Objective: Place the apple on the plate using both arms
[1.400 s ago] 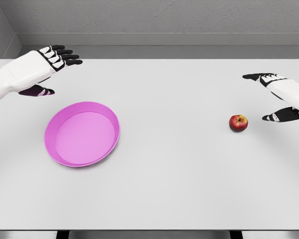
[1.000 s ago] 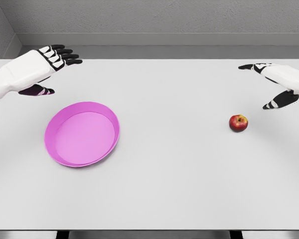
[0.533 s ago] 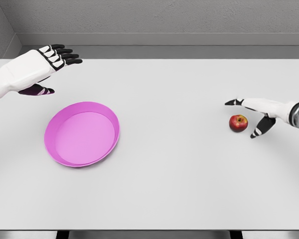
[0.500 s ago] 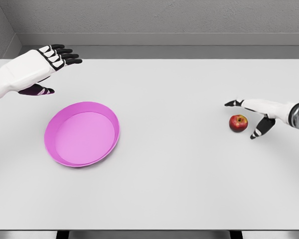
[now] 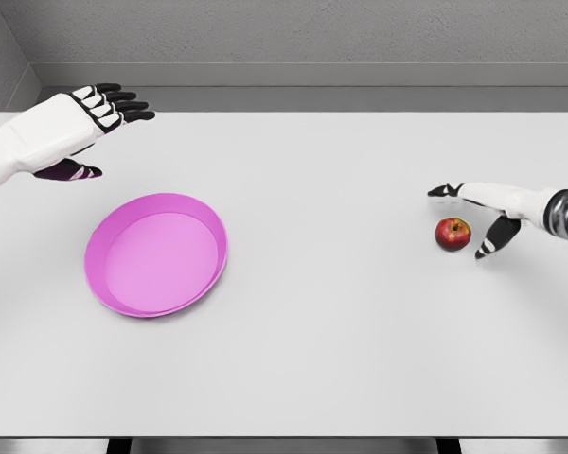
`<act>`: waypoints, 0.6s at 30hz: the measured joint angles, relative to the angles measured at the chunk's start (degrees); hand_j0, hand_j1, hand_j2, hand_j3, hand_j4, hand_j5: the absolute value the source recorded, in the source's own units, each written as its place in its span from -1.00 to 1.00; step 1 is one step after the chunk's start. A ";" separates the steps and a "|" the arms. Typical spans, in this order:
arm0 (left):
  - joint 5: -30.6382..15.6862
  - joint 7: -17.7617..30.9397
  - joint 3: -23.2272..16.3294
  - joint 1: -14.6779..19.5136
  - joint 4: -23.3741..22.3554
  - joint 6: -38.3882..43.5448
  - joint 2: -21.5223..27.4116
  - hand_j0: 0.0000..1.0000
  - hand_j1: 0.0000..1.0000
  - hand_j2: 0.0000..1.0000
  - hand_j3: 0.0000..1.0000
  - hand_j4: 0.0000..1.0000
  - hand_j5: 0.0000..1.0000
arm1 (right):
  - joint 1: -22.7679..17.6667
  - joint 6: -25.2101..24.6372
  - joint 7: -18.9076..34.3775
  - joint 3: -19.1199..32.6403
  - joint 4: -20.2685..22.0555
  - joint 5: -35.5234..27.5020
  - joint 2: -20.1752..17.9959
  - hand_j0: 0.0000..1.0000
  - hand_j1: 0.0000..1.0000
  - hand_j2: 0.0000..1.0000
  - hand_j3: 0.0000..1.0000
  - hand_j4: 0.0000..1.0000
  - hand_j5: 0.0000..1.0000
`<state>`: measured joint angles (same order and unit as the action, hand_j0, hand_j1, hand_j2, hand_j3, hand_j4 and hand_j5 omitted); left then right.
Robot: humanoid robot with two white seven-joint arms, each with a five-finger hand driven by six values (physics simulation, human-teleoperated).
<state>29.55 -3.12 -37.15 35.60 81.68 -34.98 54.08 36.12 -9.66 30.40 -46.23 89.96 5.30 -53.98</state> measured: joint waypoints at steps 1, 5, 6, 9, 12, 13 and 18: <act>0.00 0.00 0.00 0.00 -0.01 0.00 0.00 1.00 1.00 1.00 1.00 1.00 1.00 | 0.00 -0.02 0.03 -0.21 -0.02 -0.01 0.22 1.00 1.00 1.00 1.00 1.00 1.00; 0.00 0.00 0.00 0.00 -0.02 0.00 0.00 1.00 1.00 1.00 1.00 1.00 1.00 | 0.09 -0.04 0.06 -0.83 -0.14 -0.01 0.63 1.00 1.00 1.00 1.00 1.00 1.00; 0.00 0.01 0.01 0.00 -0.03 0.00 0.00 1.00 1.00 1.00 1.00 1.00 1.00 | 0.09 -0.04 0.06 -1.02 -0.17 -0.01 0.68 1.00 1.00 1.00 1.00 1.00 1.00; 0.00 0.00 0.01 0.00 -0.03 0.00 0.00 1.00 1.00 1.00 1.00 1.00 1.00 | 0.09 -0.03 0.09 -1.34 -0.17 0.00 0.70 0.50 0.50 0.50 0.50 0.50 0.50; 0.01 0.00 0.01 0.00 -0.03 0.00 0.00 1.00 1.00 1.00 1.00 1.00 1.00 | 0.00 0.01 1.26 -1.51 -0.13 0.02 0.68 0.36 0.36 0.36 0.36 0.36 0.36; 0.00 0.01 0.01 0.00 -0.03 0.00 0.00 1.00 1.00 1.00 1.00 1.00 1.00 | 0.00 0.02 1.63 -1.53 -0.11 0.02 0.66 0.30 0.30 0.30 0.30 0.30 0.30; 0.04 0.02 0.01 0.00 -0.03 0.00 0.00 1.00 1.00 1.00 1.00 1.00 1.00 | 0.00 0.19 2.45 -1.60 -0.02 0.30 0.59 0.07 0.07 0.07 0.07 0.07 0.07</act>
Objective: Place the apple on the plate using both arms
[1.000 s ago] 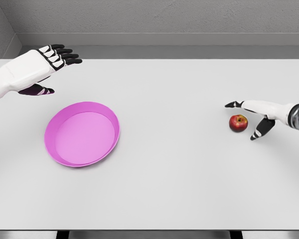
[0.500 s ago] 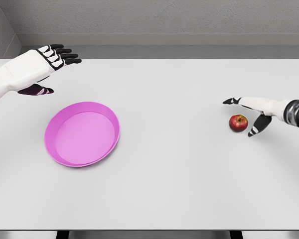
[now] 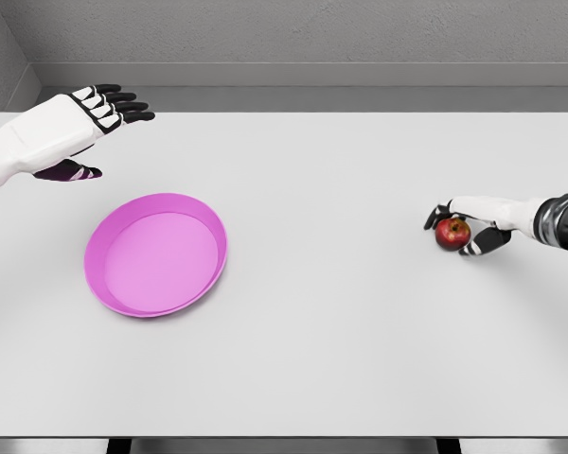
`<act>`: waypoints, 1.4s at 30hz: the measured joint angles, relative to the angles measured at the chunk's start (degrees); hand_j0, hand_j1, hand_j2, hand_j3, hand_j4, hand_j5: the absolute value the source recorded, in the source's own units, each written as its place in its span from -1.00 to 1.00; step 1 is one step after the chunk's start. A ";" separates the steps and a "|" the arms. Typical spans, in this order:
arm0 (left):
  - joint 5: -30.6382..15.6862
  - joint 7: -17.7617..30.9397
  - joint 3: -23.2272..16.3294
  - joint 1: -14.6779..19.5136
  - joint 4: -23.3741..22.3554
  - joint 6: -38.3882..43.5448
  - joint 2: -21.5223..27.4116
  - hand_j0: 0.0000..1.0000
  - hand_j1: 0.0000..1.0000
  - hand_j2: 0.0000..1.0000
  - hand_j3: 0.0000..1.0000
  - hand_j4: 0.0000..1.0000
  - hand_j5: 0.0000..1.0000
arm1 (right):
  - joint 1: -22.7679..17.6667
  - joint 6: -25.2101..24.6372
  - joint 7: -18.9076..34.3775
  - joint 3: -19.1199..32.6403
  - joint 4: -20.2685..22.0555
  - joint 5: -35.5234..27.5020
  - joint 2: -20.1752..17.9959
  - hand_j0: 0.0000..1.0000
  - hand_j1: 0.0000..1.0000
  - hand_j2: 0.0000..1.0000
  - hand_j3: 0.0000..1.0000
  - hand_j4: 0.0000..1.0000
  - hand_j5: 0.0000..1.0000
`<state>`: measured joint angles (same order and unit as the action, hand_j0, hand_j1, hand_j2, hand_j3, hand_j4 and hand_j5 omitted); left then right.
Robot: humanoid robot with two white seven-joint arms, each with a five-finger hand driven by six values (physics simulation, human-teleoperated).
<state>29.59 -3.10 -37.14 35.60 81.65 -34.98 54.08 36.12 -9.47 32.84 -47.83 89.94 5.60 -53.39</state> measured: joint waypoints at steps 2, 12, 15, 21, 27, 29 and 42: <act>0.00 -0.01 0.01 0.00 0.00 0.00 0.00 1.00 1.00 1.00 1.00 1.00 1.00 | 0.00 0.22 0.60 0.10 0.04 0.22 -0.05 -0.02 -0.02 -0.02 -0.02 -0.02 -0.02; -0.03 -0.01 0.00 0.00 0.00 0.00 0.00 1.00 1.00 1.00 1.00 1.00 1.00 | 1.49 0.13 2.02 0.54 0.57 -0.02 -0.06 -0.11 -0.11 -0.11 -0.11 -0.11 -0.11; -0.04 -0.01 0.00 0.00 0.00 0.00 0.01 1.00 1.00 1.00 1.00 1.00 1.00 | 2.02 0.12 2.12 0.71 0.70 0.00 -0.07 -0.11 -0.11 -0.11 -0.11 -0.11 -0.11; -0.04 -0.02 0.00 0.00 0.00 0.00 0.07 1.00 1.00 1.00 1.00 1.00 1.00 | 2.46 0.06 2.18 1.71 2.24 0.17 -0.25 -0.11 -0.11 -0.11 -0.11 -0.11 -0.11; -0.04 -0.02 0.00 0.00 0.00 0.00 0.08 1.00 1.00 1.00 1.00 1.00 1.00 | 2.02 0.04 2.19 2.42 6.64 0.21 -0.40 -0.14 -0.14 -0.14 -0.14 -0.14 -0.14; -0.04 -0.02 0.00 0.00 0.00 0.00 0.08 1.00 1.00 1.00 1.00 1.00 1.00 | 1.76 0.23 2.19 2.46 8.44 0.19 -0.32 -0.14 -0.14 -0.14 -0.14 -0.14 -0.14; -0.08 -0.02 0.00 0.00 0.00 0.00 0.13 1.00 1.00 1.00 1.00 1.00 1.00 | 2.20 10.12 2.20 0.81 10.47 0.11 5.14 -0.14 -0.14 -0.14 -0.14 -0.14 -0.14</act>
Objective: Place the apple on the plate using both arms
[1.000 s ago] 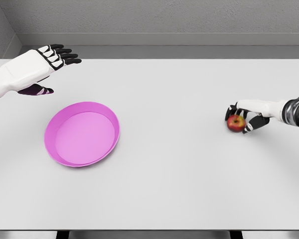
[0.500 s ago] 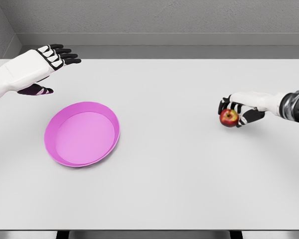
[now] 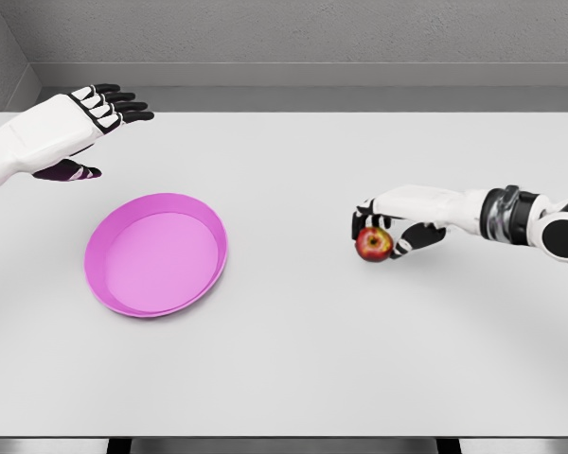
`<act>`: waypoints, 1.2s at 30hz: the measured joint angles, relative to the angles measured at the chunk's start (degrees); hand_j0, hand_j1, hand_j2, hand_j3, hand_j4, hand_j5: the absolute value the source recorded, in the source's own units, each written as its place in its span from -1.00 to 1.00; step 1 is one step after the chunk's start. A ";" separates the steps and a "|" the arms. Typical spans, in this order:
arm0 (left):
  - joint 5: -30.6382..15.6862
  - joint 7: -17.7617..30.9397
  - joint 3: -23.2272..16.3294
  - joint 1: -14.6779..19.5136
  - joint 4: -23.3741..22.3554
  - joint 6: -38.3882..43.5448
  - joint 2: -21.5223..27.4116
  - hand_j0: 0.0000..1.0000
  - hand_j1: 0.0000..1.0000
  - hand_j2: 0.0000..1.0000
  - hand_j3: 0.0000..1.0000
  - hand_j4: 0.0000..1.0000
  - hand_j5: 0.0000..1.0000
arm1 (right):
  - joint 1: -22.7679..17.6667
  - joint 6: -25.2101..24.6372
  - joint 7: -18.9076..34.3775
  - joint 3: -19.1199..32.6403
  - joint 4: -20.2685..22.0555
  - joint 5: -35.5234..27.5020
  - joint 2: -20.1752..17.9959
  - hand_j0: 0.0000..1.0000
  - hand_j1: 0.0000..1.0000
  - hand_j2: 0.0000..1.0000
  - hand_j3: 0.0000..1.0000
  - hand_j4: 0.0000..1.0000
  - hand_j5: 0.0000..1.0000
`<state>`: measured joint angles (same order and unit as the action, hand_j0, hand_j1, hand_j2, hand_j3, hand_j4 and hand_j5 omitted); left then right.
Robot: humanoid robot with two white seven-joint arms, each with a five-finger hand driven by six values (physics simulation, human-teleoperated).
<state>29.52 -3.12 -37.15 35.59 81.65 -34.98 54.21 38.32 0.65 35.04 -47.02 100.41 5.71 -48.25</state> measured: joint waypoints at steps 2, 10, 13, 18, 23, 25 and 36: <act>-0.01 0.00 0.00 0.00 0.00 0.00 0.02 1.00 1.00 1.00 1.00 1.00 1.00 | 0.17 0.56 0.01 -0.63 0.01 0.00 1.26 -0.14 -0.14 -0.14 -0.14 -0.14 -0.14; -0.09 0.00 0.01 -0.09 0.00 0.00 0.04 1.00 1.00 1.00 1.00 1.00 1.00 | 1.41 0.99 0.00 -3.46 0.02 0.00 4.20 -0.02 -0.02 -0.02 -0.02 -0.02 -0.02; -0.07 0.00 0.00 -0.09 0.00 0.00 0.03 1.00 1.00 1.00 1.00 1.00 1.00 | 1.58 0.73 -0.02 -3.90 0.03 -0.02 4.57 1.00 1.00 1.00 1.00 1.00 1.00; -0.05 0.00 0.00 -0.09 0.01 0.00 0.03 1.00 1.00 1.00 1.00 1.00 1.00 | 2.29 0.50 -0.02 -2.56 0.01 0.00 3.26 1.00 1.00 1.00 1.00 1.00 1.00; -0.09 0.00 0.06 0.00 0.25 0.00 -0.01 1.00 1.00 1.00 1.00 1.00 1.00 | -1.49 0.90 -0.01 9.04 0.02 0.10 -6.22 1.00 1.00 1.00 1.00 1.00 1.00; -0.09 0.02 0.10 0.00 0.49 0.00 -0.05 1.00 1.00 1.00 1.00 1.00 1.00 | -1.93 1.88 -0.02 12.55 -0.02 0.12 -9.02 1.00 1.00 1.00 1.00 1.00 1.00; 0.31 22.60 -7.76 11.60 12.36 -0.05 -12.31 1.00 1.00 1.00 1.00 1.00 1.00 | -9.23 5.96 -0.02 22.11 -0.28 -0.26 -11.83 1.00 1.00 1.00 1.00 1.00 1.00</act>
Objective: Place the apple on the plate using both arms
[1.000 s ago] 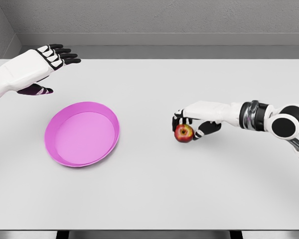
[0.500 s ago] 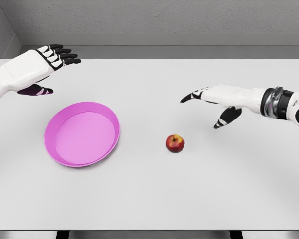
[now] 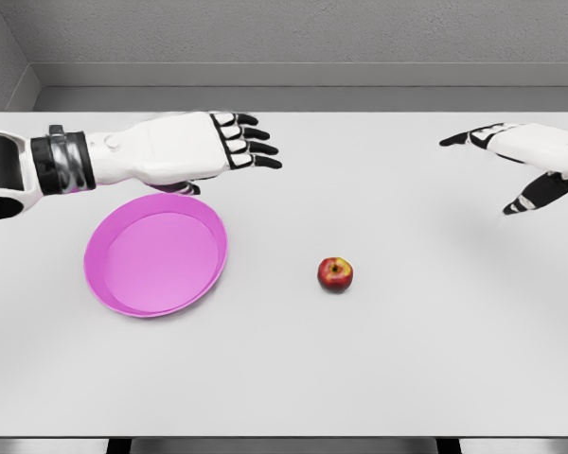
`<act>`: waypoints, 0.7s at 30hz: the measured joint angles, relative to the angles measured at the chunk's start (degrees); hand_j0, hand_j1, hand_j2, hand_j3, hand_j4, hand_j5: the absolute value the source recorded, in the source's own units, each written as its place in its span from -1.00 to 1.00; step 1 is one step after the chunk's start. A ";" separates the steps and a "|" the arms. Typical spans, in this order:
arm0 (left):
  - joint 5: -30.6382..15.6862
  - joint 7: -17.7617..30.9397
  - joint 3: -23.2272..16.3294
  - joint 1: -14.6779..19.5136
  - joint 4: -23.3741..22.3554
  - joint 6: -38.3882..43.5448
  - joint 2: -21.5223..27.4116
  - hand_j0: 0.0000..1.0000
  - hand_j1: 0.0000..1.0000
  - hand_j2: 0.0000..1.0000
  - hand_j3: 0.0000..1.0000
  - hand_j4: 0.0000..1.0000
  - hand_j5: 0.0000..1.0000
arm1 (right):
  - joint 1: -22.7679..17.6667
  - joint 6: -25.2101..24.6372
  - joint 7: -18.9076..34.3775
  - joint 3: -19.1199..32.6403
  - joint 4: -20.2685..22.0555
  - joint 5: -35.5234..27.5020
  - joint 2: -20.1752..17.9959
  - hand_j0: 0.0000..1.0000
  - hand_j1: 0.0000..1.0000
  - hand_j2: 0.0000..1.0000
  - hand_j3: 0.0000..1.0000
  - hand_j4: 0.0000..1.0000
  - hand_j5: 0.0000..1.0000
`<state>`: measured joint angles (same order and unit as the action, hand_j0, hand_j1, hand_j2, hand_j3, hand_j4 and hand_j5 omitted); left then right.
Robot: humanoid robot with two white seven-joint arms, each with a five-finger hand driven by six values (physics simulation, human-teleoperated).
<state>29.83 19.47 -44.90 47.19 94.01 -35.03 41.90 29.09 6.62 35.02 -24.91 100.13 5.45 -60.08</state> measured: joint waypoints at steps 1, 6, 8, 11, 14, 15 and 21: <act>-0.03 0.75 -1.98 0.88 0.31 -0.02 -1.58 1.00 1.00 1.00 1.00 1.00 1.00 | -0.18 0.03 0.00 0.36 -0.01 -0.02 -0.01 1.00 1.00 1.00 1.00 1.00 1.00; -0.74 5.81 -10.11 2.38 0.66 -0.07 -6.93 1.00 1.00 1.00 1.00 1.00 1.00 | -0.35 0.08 0.00 1.09 0.06 -0.05 0.00 1.00 1.00 1.00 1.00 1.00 1.00; -1.64 8.22 -11.60 2.64 0.56 -0.09 -8.66 1.00 1.00 1.00 1.00 1.00 1.00 | -0.61 0.08 0.00 1.17 0.10 -0.05 0.02 1.00 1.00 1.00 1.00 1.00 1.00; -2.29 9.92 -12.47 2.64 0.38 -0.10 -11.59 1.00 1.00 1.00 1.00 1.00 1.00 | -0.70 0.08 0.00 1.22 0.18 -0.05 0.02 1.00 1.00 1.00 1.00 1.00 1.00; -1.98 10.76 -12.83 2.73 -0.96 -0.09 -13.97 1.00 1.00 1.00 1.00 1.00 1.00 | -0.79 0.08 0.00 1.27 0.21 -0.05 0.03 1.00 1.00 1.00 1.00 1.00 1.00; -1.79 10.94 -12.89 2.73 -1.78 -0.09 -14.50 1.00 1.00 1.00 1.00 1.00 1.00 | -0.79 0.08 0.00 1.27 0.22 -0.05 0.02 1.00 1.00 1.00 1.00 1.00 1.00; -0.96 12.10 -14.16 4.49 -8.14 -0.09 -17.24 1.00 1.00 1.00 1.00 1.00 1.00 | -0.88 0.07 0.00 1.27 0.22 -0.05 0.03 1.00 1.00 1.00 1.00 1.00 1.00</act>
<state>28.87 31.58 -59.07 51.68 85.87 -35.12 24.67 28.21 6.69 35.02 -23.64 100.35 5.40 -60.05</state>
